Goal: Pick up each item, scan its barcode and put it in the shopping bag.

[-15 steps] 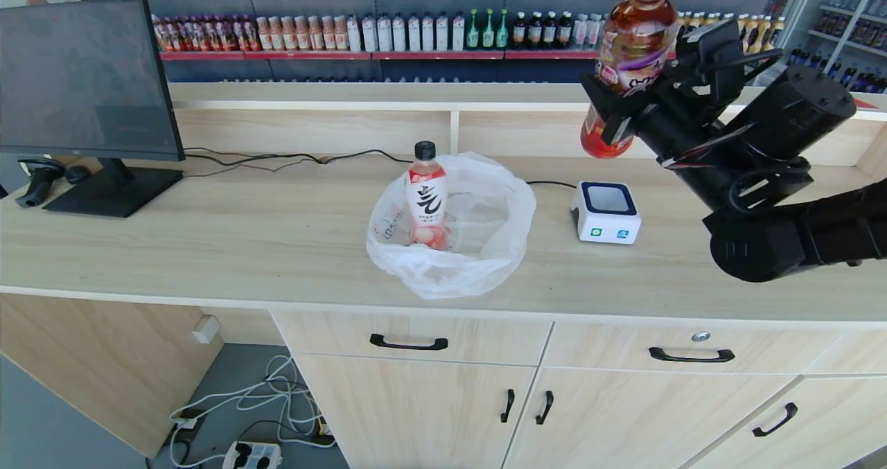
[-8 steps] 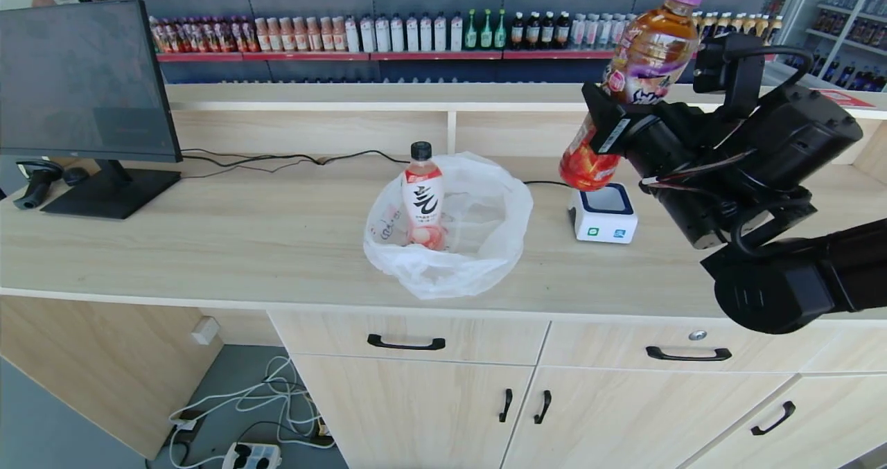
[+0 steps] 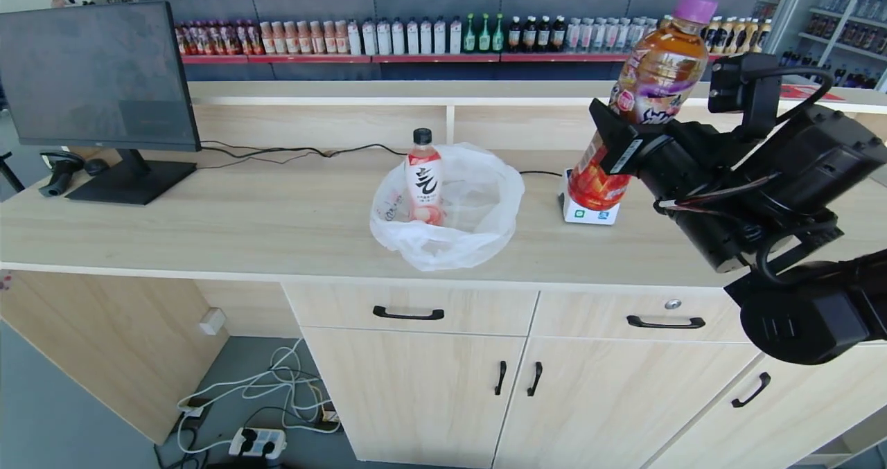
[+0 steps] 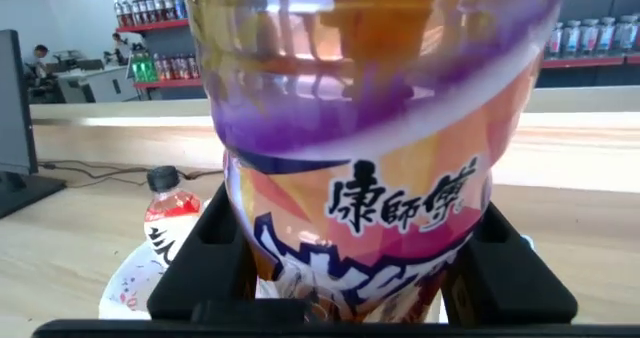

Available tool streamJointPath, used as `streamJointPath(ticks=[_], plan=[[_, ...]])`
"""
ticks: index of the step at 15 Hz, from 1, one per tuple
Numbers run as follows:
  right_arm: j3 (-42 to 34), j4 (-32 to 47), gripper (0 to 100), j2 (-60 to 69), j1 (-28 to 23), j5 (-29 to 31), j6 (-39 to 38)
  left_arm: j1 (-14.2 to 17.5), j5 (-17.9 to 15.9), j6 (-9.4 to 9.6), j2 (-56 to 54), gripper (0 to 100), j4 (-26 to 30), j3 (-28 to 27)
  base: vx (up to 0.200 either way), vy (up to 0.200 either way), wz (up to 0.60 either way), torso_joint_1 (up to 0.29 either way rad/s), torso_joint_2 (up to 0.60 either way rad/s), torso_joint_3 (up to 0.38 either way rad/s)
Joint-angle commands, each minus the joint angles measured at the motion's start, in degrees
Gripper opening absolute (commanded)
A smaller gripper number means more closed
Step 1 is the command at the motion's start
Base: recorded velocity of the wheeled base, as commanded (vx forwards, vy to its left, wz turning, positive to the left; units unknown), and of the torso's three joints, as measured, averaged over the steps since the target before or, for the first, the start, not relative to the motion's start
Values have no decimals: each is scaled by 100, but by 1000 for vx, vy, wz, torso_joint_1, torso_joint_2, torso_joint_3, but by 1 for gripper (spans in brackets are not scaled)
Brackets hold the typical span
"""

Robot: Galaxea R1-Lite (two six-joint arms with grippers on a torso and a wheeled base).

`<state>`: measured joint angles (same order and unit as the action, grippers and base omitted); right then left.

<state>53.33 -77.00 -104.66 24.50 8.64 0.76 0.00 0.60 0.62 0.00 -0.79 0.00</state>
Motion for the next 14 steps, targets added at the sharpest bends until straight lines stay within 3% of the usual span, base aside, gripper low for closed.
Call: streamJointPath(ticks=[1, 7, 8, 10, 14], plan=[[-25, 9, 0, -2, 11, -21, -5, 0, 2, -1, 0, 100, 0, 0, 0, 200, 0, -12, -2, 17], [10, 36, 0, -72, -86, -73, -58, 0, 2, -1, 0, 100, 0, 0, 167, 200, 0, 4, 2, 4], [81, 44, 0, -178, -104, -328, -49, 0, 2, -1, 0, 100, 0, 0, 200, 200, 0, 7, 2, 2], [248, 44, 0, -512, -297, -724, -111, 0, 2, 8, 0, 100, 0, 0, 200, 0, 0, 2, -2, -2], [652, 62, 0, -758, -631, -943, -225, 0, 2, -1, 0, 100, -26, 0, 150, 0, 0, 10, 5, -1]])
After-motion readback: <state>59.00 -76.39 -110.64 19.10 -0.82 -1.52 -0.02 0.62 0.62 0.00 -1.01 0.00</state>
